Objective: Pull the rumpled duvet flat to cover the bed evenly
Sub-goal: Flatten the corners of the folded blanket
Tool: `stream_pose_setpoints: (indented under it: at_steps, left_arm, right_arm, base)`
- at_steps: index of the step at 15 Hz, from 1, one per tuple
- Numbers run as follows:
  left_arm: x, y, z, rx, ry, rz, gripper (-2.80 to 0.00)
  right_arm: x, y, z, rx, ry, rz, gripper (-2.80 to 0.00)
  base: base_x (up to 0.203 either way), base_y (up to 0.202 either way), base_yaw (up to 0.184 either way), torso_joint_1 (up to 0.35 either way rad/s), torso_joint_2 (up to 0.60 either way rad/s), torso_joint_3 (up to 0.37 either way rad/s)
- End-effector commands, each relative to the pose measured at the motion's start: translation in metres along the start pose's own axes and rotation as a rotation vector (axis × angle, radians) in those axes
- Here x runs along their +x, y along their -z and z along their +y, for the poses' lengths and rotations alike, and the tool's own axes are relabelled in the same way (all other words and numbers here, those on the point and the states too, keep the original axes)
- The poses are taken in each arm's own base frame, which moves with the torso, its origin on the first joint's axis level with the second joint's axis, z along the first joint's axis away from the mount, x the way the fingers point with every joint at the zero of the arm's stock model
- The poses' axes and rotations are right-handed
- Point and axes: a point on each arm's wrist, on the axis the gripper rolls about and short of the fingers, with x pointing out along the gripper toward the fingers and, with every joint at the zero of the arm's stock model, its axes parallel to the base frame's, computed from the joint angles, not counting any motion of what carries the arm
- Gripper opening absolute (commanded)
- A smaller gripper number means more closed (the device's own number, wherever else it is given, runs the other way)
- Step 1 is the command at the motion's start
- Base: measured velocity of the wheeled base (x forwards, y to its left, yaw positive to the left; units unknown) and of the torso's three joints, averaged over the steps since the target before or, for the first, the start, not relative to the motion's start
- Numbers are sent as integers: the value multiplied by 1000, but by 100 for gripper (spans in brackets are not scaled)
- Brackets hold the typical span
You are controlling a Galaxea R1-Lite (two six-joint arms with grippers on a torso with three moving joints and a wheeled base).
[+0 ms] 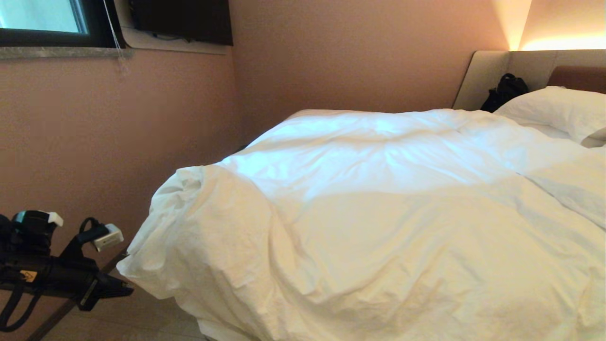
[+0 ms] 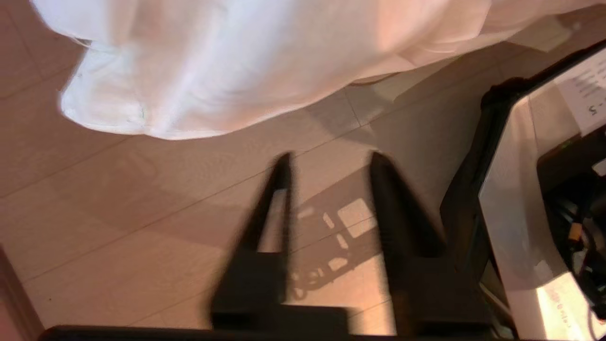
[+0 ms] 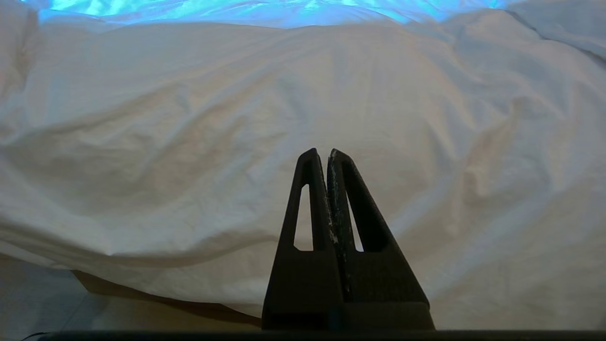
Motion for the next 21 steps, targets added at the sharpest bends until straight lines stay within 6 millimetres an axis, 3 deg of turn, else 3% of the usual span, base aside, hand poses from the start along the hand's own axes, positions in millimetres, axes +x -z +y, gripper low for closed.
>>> stream_pose_setpoints:
  at_steps: [1,12,14,21]
  left_arm:
    - [1,-1,-1,17,3,-3,0]
    - [38,9,30,199,-178,-11,0]
    - [55,15,41,229,-250,10,0]
    - [73,19,47,277,-309,-31,0]
  right_arm:
    - [0,0,0,0,-1,1,-280]
    - [0,0,0,0,-1,1,-280]
    - [0,0,0,0,-1,1,-280]
    - [0,0,0,0,0,1,-280]
  base:
    - [0,0,0,0,0,0]
    - [0,0,0,0,0,0]
    - [0,0,0,0,0,0]
    - [0,0,0,0,0,0]
